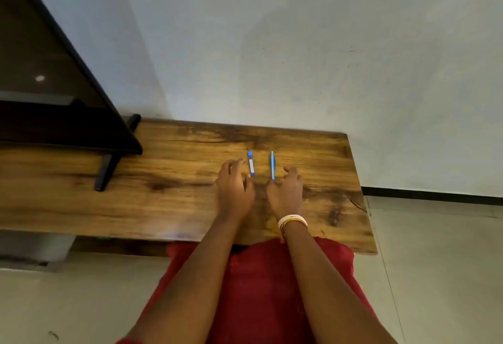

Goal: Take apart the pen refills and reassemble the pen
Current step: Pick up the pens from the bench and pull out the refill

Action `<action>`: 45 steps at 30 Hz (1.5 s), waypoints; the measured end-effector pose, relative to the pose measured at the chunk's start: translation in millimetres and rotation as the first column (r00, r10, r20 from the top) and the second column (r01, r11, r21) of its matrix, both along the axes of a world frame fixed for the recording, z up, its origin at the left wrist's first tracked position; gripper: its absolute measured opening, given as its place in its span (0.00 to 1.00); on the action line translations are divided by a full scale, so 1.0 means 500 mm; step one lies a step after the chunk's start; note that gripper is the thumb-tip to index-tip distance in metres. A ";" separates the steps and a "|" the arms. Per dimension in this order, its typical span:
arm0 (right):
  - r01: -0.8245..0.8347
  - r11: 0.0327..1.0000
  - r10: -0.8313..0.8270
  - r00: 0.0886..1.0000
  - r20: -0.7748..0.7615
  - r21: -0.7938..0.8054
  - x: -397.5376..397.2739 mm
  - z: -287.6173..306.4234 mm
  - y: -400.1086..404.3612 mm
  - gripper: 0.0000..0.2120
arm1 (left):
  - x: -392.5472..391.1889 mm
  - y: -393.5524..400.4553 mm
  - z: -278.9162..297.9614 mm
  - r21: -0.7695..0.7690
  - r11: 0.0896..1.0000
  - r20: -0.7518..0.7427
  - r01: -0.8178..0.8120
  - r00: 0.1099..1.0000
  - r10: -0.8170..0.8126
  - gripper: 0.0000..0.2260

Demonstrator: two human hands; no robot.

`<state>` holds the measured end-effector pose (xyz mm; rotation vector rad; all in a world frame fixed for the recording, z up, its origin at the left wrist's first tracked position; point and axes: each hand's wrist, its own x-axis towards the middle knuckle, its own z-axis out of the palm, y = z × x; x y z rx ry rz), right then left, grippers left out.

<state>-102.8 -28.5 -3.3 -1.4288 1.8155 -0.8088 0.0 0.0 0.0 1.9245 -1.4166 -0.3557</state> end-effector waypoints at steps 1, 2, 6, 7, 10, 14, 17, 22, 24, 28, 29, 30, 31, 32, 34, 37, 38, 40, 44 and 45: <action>-0.012 1.000 0.012 1.000 -0.012 0.019 0.003 -0.003 -0.010 0.25 | -0.002 -0.012 -0.003 0.000 1.000 -0.035 -0.004 0.999 0.004 0.18; -0.024 0.999 0.025 0.999 -0.039 0.032 0.007 -0.007 -0.020 0.24 | -0.004 -0.024 -0.007 -0.014 1.000 -0.061 -0.011 0.998 0.010 0.17; -0.076 0.994 0.089 0.981 -0.172 0.083 0.004 -0.030 -0.048 0.18 | -0.012 -0.066 -0.025 0.049 0.997 -0.073 0.058 0.996 -0.054 0.17; -0.091 0.992 0.107 0.973 -0.203 0.088 0.002 -0.034 -0.054 0.17 | -0.011 -0.075 -0.029 0.055 0.997 -0.074 0.060 0.996 -0.056 0.17; -0.073 0.991 0.094 0.976 -0.197 0.115 -0.006 -0.041 -0.073 0.13 | -0.004 -0.103 -0.035 0.045 0.997 -0.093 0.059 0.994 -0.055 0.15; 0.044 0.967 -0.070 0.993 0.097 0.252 -0.015 -0.044 -0.099 0.08 | -0.008 -0.134 -0.039 0.068 0.997 -0.269 0.028 0.963 -0.009 0.10; -0.040 0.940 -0.076 0.943 0.325 0.337 -0.020 -0.043 -0.113 0.03 | -0.010 -0.150 -0.044 0.083 0.996 -0.381 -0.019 0.923 0.049 0.09; -0.207 0.935 0.065 0.899 0.434 0.289 -0.018 -0.028 -0.121 0.06 | -0.001 -0.167 -0.037 0.194 0.980 -0.687 -0.043 0.707 0.167 0.08; -0.258 0.934 0.140 0.901 0.411 0.248 -0.015 -0.029 -0.117 0.07 | 0.002 -0.167 -0.038 0.232 0.972 -0.786 -0.046 0.579 0.215 0.04; -0.290 0.934 0.204 0.913 0.355 0.210 -0.009 -0.028 -0.116 0.05 | 0.013 -0.157 -0.036 0.268 0.963 -0.835 -0.002 0.498 0.233 0.07; -0.258 0.941 0.165 0.915 0.368 0.218 -0.010 -0.026 -0.119 0.06 | 0.016 -0.155 -0.034 0.281 0.959 -0.842 0.033 0.488 0.230 0.08; -0.207 0.949 0.096 0.908 0.408 0.237 -0.013 -0.023 -0.124 0.07 | 0.018 -0.153 -0.030 0.289 0.954 -0.851 0.078 0.476 0.219 0.10; -0.143 0.955 0.009 0.889 0.457 0.260 -0.016 -0.021 -0.128 0.08 | 0.018 -0.150 -0.027 0.293 0.947 -0.859 0.130 0.471 0.201 0.11; -0.079 0.957 -0.076 0.861 0.502 0.279 -0.020 -0.018 -0.134 0.09 | 0.017 -0.148 -0.024 0.294 0.938 -0.863 0.184 0.473 0.178 0.12; 0.018 0.951 -0.203 0.789 0.580 0.309 -0.033 -0.013 -0.143 0.08 | 0.015 -0.144 -0.019 0.302 0.914 -0.856 0.271 0.499 0.135 0.12; -0.014 0.945 -0.231 0.677 0.699 0.326 -0.055 -0.007 -0.150 0.08 | 0.011 -0.139 -0.015 0.304 0.883 -0.840 0.357 0.537 0.073 0.13; -0.046 0.943 -0.225 0.641 0.734 0.329 -0.059 -0.005 -0.151 0.09 | 0.010 -0.139 -0.013 0.309 0.876 -0.829 0.371 0.557 0.057 0.13; -0.086 0.941 -0.214 0.601 0.770 0.328 -0.064 -0.001 -0.150 0.06 | 0.011 -0.139 -0.008 0.313 0.869 -0.804 0.384 0.594 0.027 0.14; -0.097 0.946 -0.184 0.627 0.757 0.310 -0.068 0.001 -0.151 0.04 | 0.012 -0.142 -0.003 0.303 0.866 -0.776 0.398 0.631 -0.019 0.12; -0.100 0.945 -0.179 0.637 0.749 0.311 -0.069 0.000 -0.152 0.04 | 0.011 -0.142 -0.003 0.303 0.866 -0.771 0.398 0.637 -0.023 0.12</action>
